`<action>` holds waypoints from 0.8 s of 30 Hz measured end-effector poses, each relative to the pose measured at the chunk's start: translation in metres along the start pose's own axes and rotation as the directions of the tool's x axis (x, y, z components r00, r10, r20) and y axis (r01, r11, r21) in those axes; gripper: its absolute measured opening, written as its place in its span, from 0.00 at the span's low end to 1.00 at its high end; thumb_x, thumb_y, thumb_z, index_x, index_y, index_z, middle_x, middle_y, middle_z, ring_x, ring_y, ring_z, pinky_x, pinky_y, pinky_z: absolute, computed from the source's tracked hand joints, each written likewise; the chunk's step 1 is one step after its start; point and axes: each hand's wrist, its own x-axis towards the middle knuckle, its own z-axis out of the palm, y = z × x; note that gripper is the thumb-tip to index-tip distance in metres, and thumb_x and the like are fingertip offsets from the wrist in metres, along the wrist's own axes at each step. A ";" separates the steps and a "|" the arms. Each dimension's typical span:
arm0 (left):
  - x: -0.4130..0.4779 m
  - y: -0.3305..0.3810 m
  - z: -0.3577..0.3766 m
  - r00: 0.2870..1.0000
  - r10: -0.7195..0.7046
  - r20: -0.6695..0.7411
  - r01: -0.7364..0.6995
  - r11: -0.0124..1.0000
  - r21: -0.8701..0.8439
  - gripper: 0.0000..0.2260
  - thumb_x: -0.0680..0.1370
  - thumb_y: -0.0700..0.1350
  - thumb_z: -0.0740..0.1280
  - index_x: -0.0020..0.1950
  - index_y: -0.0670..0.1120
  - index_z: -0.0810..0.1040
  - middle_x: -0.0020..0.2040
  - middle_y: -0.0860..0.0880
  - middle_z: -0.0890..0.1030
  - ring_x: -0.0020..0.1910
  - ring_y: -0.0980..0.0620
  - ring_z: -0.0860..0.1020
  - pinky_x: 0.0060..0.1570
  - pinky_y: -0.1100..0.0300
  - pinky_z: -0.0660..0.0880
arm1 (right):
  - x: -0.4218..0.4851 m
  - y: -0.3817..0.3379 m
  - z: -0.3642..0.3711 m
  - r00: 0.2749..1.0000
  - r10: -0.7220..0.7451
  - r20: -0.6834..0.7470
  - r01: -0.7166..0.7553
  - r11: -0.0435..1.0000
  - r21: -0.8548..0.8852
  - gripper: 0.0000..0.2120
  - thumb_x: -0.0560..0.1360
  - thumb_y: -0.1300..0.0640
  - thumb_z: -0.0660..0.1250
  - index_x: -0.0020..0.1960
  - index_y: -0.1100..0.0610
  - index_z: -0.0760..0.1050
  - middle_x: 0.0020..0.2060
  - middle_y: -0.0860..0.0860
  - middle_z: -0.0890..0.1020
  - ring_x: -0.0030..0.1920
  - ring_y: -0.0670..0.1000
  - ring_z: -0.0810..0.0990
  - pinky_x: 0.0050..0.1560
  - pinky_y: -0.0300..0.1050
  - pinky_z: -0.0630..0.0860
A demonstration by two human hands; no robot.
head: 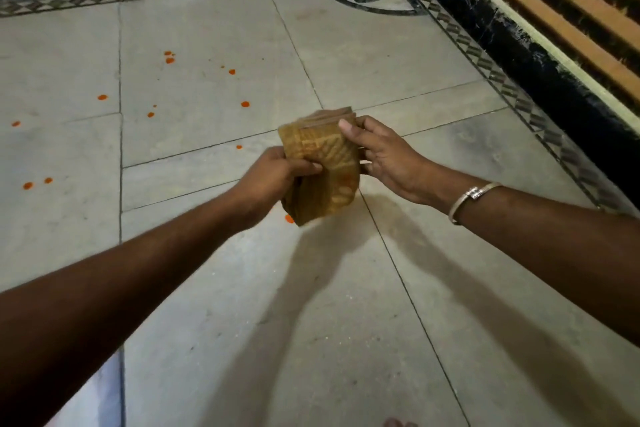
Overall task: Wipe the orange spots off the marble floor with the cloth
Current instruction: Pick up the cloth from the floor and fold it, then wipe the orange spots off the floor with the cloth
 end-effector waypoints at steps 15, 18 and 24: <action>-0.041 -0.124 -0.065 0.917 0.151 0.369 -0.399 0.310 0.863 0.37 0.76 0.55 0.62 0.84 0.53 0.56 0.85 0.50 0.56 0.83 0.54 0.51 0.82 0.47 0.48 | -0.001 0.137 -0.022 0.996 0.093 -0.002 -0.027 0.258 -0.966 0.36 0.82 0.35 0.45 0.81 0.50 0.36 0.81 0.52 0.37 0.80 0.52 0.33 0.79 0.58 0.36; -0.037 -0.126 -0.048 0.957 0.214 0.198 -0.274 0.424 0.863 0.35 0.79 0.64 0.50 0.84 0.52 0.54 0.85 0.50 0.56 0.83 0.53 0.51 0.82 0.48 0.50 | 0.003 0.144 -0.022 1.000 0.002 -0.018 -0.018 0.223 -0.975 0.35 0.82 0.37 0.45 0.81 0.51 0.35 0.81 0.52 0.37 0.80 0.52 0.33 0.79 0.57 0.36; -0.003 -0.140 0.042 0.989 0.073 -0.128 0.081 0.453 0.888 0.37 0.82 0.69 0.42 0.84 0.50 0.36 0.84 0.43 0.34 0.82 0.43 0.32 0.80 0.44 0.33 | 0.017 0.162 -0.020 0.994 -0.111 0.021 0.034 0.117 -0.993 0.34 0.82 0.37 0.40 0.81 0.52 0.34 0.81 0.52 0.36 0.80 0.52 0.33 0.80 0.58 0.41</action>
